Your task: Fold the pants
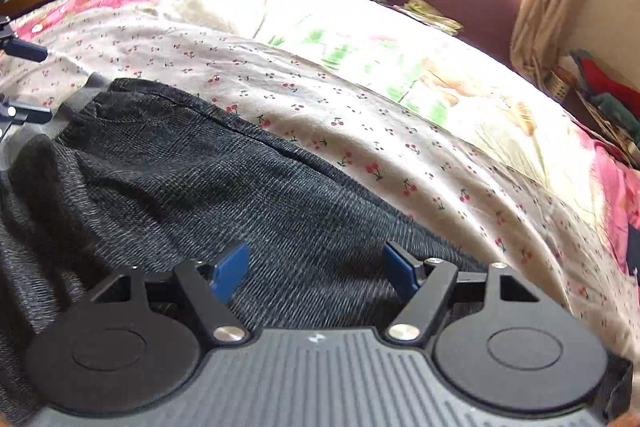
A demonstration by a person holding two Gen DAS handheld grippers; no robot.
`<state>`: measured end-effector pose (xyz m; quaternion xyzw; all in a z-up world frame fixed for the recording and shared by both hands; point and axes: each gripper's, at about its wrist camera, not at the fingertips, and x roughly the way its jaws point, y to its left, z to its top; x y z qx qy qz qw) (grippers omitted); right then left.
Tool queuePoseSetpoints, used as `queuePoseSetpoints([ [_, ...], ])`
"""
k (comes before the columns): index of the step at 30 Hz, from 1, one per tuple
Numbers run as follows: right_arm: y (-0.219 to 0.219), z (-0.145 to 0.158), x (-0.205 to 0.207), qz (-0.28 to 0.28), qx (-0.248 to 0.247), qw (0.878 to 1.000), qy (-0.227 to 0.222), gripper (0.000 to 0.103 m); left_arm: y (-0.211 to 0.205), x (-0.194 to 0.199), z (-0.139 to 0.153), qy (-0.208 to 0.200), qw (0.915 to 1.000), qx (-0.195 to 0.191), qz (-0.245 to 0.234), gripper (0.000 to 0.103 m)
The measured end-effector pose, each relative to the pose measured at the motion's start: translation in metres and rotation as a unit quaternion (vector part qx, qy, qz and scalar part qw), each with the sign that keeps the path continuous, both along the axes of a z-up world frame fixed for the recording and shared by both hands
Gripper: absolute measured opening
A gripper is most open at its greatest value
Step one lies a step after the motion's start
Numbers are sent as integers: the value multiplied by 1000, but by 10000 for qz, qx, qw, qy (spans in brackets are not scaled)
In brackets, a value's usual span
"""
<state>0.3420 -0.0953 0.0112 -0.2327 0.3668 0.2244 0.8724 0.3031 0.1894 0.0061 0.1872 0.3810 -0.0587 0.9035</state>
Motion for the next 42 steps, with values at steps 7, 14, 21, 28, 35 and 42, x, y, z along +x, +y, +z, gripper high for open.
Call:
queuePoseSetpoints([
  [7, 13, -7, 79, 436, -292, 9965, 654, 68, 24, 60, -17, 638, 9959, -498, -397, 78],
  [14, 19, -31, 111, 608, -573, 9886, 1249, 77, 15, 84, -38, 1295, 9869, -560, -778, 93],
  [21, 7, -42, 130, 494, -290, 9836, 1712, 78, 18, 94, -45, 1539, 9831, -736, -670, 94],
  [28, -3, -32, 107, 27, 83, 9919, 1268, 16, 19, 84, -36, 1264, 9881, -783, -399, 59],
  [35, -6, 20, 58, 28, 330, 9977, 599, 0, 19, 51, -2, 687, 9949, -700, -234, 22],
  [42, -10, 52, -2, 283, 363, 9988, 179, 0, 7, 9, 23, 349, 9940, -938, -444, 22],
])
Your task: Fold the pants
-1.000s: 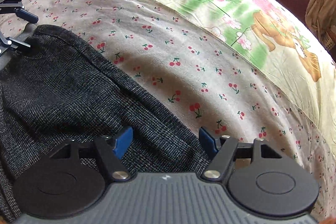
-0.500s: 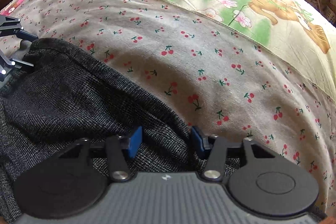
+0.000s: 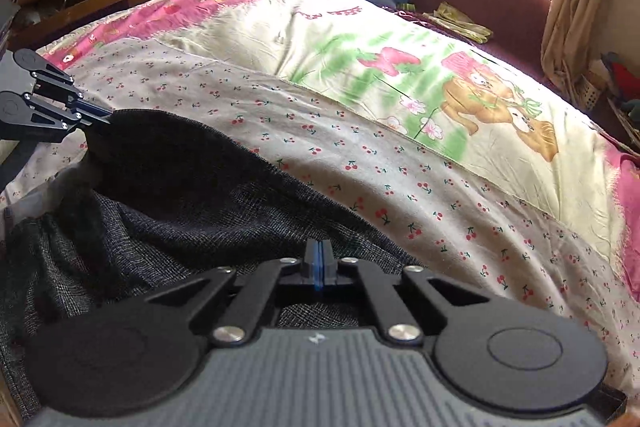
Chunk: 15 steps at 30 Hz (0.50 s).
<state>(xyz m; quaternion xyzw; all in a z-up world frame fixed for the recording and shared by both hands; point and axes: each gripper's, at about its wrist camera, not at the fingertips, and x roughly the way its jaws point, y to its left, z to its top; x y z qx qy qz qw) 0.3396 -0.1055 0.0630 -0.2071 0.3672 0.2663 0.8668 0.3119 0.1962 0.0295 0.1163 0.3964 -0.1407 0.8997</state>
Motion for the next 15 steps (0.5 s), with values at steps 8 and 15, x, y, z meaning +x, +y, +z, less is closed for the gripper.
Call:
queuePoseSetpoints([
  [8, 11, -17, -31, 315, -660, 9972, -162, 18, -18, -63, 21, -141, 9988, 1, -477, 22],
  [15, 35, -43, -31, 948, -1394, 9798, -1072, 63, -3, -104, 38, -199, 9977, -339, -559, 15],
])
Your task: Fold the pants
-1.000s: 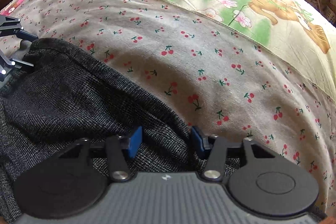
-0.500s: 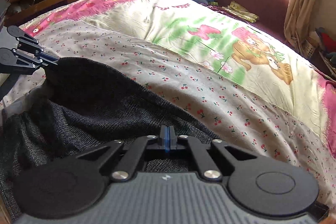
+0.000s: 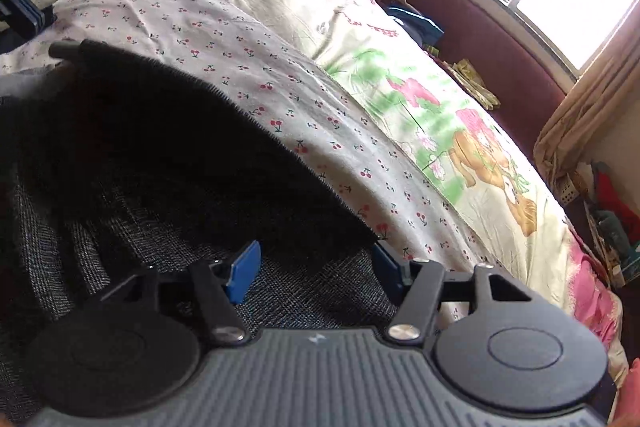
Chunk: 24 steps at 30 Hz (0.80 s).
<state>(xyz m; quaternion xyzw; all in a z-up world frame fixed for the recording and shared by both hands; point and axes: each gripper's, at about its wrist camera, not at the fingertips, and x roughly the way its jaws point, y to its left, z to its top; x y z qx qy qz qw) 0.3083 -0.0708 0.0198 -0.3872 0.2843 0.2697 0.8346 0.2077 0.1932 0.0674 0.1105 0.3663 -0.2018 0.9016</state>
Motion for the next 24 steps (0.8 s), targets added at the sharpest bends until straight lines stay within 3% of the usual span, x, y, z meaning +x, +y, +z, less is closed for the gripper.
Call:
queuePoseSetpoints([
  [3, 11, -18, 17, -42, -382, 9988, -317, 64, -1, 2, -12, 75, 10000, -51, -16, 16],
  [5, 17, -24, 33, -92, -261, 9995, -132, 64, 0, 15, -18, 62, 9999, -105, 24, 16],
  [11, 13, -50, 89, -196, 24, 9989, 431, 65, 28, 97, -40, 28, 9994, -184, 299, 34],
  [13, 2, -52, 107, -300, 285, 9961, 773, 68, 42, 130, -53, 289, 9979, -273, 506, 50],
  [17, -6, -53, 131, -364, 527, 9882, 1392, 74, 48, 167, -81, 1054, 9922, -481, 462, 57],
  [19, -7, -56, 137, -431, 604, 9845, 1591, 72, 41, 170, -90, 1193, 9907, -590, 281, 71],
  [21, -5, -60, 136, -511, 714, 9809, 1735, 60, 23, 169, -96, 1126, 9932, -220, 219, 70],
  [22, -4, -61, 133, -533, 755, 9800, 1762, 53, 16, 169, -98, 1072, 9940, -42, 231, 65],
  [23, -4, -59, 130, -557, 790, 9795, 1768, 38, 12, 167, -97, 1019, 9945, 69, 250, 59],
  [24, -4, -56, 130, -625, 820, 9792, 1746, 29, 10, 165, -95, 1029, 9944, 87, 243, 36],
])
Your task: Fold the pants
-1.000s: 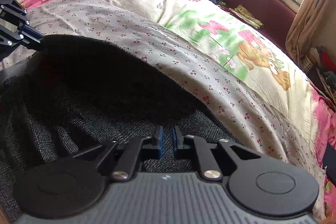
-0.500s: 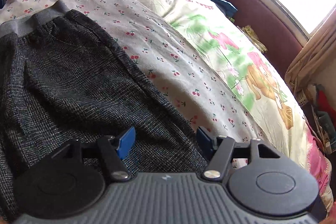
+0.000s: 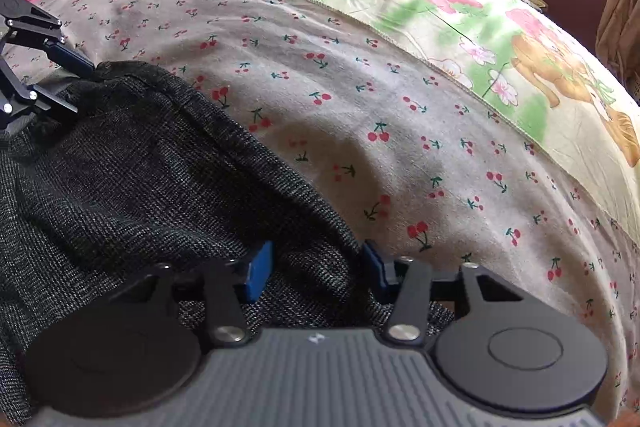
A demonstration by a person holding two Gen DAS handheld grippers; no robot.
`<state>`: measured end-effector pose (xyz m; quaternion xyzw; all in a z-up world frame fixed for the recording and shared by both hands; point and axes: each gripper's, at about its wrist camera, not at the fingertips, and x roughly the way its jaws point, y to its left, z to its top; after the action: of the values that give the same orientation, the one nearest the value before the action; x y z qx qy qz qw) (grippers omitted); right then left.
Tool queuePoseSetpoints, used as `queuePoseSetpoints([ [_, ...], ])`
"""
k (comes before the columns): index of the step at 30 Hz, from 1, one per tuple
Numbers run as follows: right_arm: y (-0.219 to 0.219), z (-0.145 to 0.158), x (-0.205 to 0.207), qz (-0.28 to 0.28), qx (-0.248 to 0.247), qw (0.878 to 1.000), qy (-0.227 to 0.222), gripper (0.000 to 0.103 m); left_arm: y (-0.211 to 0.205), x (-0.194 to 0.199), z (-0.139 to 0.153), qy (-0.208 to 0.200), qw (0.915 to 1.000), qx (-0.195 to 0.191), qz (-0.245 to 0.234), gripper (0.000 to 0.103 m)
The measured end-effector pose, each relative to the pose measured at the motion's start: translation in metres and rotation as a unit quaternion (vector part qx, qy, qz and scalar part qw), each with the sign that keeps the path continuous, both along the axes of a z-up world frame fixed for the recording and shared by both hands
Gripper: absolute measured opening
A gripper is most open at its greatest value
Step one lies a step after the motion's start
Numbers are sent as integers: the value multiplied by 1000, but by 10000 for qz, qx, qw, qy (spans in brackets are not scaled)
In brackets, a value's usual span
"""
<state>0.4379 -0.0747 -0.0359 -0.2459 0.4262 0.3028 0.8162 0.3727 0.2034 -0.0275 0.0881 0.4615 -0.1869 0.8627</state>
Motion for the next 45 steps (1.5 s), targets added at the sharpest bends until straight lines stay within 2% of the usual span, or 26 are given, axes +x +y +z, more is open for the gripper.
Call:
queuePoseSetpoints([
  [1, 0, 4, -2, -141, -44, 9999, -84, 14, 1, -3, 3, -21, 10000, -50, 59, 34],
  [2, 0, 10, -6, -206, -75, 9996, -157, 11, 1, -7, 6, -77, 9999, -63, 66, 33],
  [5, -3, 37, -30, -226, -3, 9985, -494, 8, 5, -29, 28, -353, 9992, -200, 47, 29],
  [8, -14, 76, -80, -178, 209, 9961, -837, 7, 1, -67, 57, -707, 9972, -222, -59, 28],
  [10, -26, 100, -125, -204, 351, 9941, -1003, 7, -1, -105, 76, -881, 9956, -249, -178, 27],
  [13, -50, 131, -209, -281, 712, 9909, -1110, 7, -10, -182, 101, -1119, 9923, -197, -484, 27],
  [15, -58, 137, -261, -331, 824, 9898, -1112, 7, -15, -223, 107, -1162, 9915, -171, -558, 27],
  [17, -57, 127, -307, -392, 821, 9908, -1000, 7, -19, -250, 102, -1111, 9922, -61, -554, 27],
  [19, -52, 101, -335, -422, 712, 9929, -849, 8, -24, -268, 80, -994, 9935, 253, -493, 28],
  [20, -51, 80, -346, -547, 743, 9937, -637, 8, -25, -271, 71, -936, 9939, 372, -449, 28],
  [21, -48, 62, -351, -624, 728, 9940, -518, 8, -30, -275, 56, -940, 9920, 695, -474, 27],
  [23, -36, 32, -361, -649, 374, 9955, -584, 10, -34, -283, 36, -983, 9865, 1228, -460, 27],
  [24, -31, 22, -366, -659, 257, 9958, -576, 10, -32, -289, 29, -954, 9847, 1381, -468, 27],
  [27, -24, 17, -376, -452, -144, 9952, -851, 10, -17, -297, 27, -1036, 9857, 1308, -228, 27],
  [30, -19, 21, -378, -300, -348, 9942, -974, 11, -7, -302, 30, -1342, 9837, 1199, 70, 27],
  [32, -11, 25, -382, -226, -479, 9916, -1182, 12, -9, -307, 31, -1545, 9808, 1190, -25, 27],
  [34, 3, 29, -390, -29, -594, 9867, -1513, 17, -15, -314, 28, -1750, 9753, 1329, -241, 30],
  [36, 22, 30, -399, 313, -659, 9810, -1799, 29, -21, -314, 23, -1895, 9684, 1573, -399, 34],
  [37, 35, 30, -406, 542, -687, 9777, -1907, 39, -23, -314, 19, -2013, 9617, 1799, -477, 35],
  [38, 47, 29, -409, 736, -679, 9755, -1960, 42, -24, -318, 16, -2134, 9535, 2057, -542, 35],
  [39, 57, 28, -411, 946, -653, 9729, -2005, 42, -24, -320, 14, -2232, 9477, 2206, -577, 37],
  [43, 97, 17, -402, 1359, -653, 9626, -2250, 43, -19, -327, 21, -2546, 9396, 2203, -621, 52],
  [45, 116, 12, -394, 1486, -576, 9625, -2196, 44, -22, -328, 20, -2688, 9322, 2286, -812, 62],
])
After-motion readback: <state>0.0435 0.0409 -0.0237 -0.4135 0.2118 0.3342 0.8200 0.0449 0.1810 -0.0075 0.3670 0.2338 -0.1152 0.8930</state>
